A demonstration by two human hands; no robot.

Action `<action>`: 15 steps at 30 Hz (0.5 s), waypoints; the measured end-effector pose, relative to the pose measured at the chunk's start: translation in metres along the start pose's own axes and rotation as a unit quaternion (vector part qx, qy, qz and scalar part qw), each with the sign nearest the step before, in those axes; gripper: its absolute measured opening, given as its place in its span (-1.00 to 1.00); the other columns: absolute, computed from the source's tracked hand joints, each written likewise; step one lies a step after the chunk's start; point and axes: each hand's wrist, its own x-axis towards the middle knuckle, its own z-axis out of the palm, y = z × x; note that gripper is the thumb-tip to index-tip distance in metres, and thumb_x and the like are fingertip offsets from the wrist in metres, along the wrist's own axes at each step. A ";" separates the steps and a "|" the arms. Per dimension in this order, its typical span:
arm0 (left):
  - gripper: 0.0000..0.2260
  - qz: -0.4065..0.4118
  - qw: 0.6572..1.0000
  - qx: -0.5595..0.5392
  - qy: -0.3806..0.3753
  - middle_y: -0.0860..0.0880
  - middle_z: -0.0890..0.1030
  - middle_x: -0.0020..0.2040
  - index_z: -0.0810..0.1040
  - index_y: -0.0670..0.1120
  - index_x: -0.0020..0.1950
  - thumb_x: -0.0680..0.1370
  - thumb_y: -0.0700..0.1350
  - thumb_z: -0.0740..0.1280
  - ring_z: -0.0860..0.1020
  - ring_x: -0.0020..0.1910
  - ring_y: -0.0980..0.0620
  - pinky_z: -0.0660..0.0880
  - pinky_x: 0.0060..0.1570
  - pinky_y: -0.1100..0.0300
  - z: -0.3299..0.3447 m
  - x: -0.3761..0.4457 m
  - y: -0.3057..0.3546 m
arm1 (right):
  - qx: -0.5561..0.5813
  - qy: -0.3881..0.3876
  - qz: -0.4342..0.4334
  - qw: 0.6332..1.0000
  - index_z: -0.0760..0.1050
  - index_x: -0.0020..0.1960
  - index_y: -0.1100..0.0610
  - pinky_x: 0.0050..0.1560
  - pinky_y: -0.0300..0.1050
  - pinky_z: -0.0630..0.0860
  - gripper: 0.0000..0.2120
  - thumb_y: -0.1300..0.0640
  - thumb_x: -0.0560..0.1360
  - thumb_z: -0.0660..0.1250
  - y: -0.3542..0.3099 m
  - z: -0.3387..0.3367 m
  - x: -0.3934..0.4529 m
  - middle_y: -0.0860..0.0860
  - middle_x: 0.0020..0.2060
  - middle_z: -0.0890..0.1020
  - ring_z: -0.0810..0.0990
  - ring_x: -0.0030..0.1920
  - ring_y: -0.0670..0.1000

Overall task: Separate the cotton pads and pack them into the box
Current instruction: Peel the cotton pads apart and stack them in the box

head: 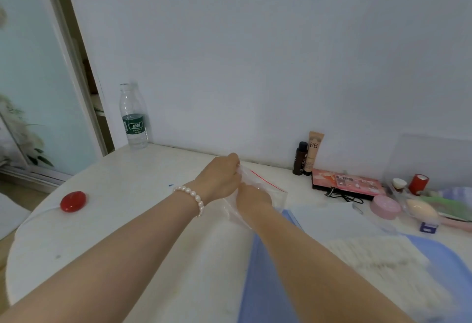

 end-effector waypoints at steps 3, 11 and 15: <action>-0.90 -0.016 0.999 -0.044 -0.013 -0.06 0.48 -0.07 0.40 -0.12 -0.01 0.54 -0.23 0.12 0.41 -0.12 -0.04 0.28 -0.32 0.25 0.002 0.001 -0.002 | 0.058 0.000 0.008 0.998 0.37 0.30 0.16 0.25 -0.14 0.32 -0.69 0.16 0.60 0.05 0.002 0.003 0.002 0.07 0.26 0.47 0.41 0.30 0.07; -0.92 -0.019 0.997 -0.077 -0.011 -0.02 0.47 -0.13 0.39 -0.11 -0.04 0.54 -0.23 0.13 0.40 -0.17 0.00 0.26 -0.36 0.32 0.001 0.001 -0.003 | 0.053 0.068 0.017 0.996 0.44 0.22 0.15 0.06 -0.16 0.40 -0.74 0.18 0.59 0.11 0.001 -0.001 0.001 0.05 0.16 0.55 0.51 0.18 0.05; -0.91 -0.026 0.996 -0.086 -0.008 -0.02 0.48 -0.13 0.41 -0.12 -0.02 0.55 -0.21 0.13 0.41 -0.17 0.01 0.28 -0.34 0.32 0.002 -0.003 -0.004 | 0.121 0.059 -0.013 0.991 0.42 0.20 0.19 0.01 -0.07 0.38 -0.74 0.19 0.59 0.06 0.005 0.003 -0.005 0.03 -0.04 0.50 0.52 0.14 0.13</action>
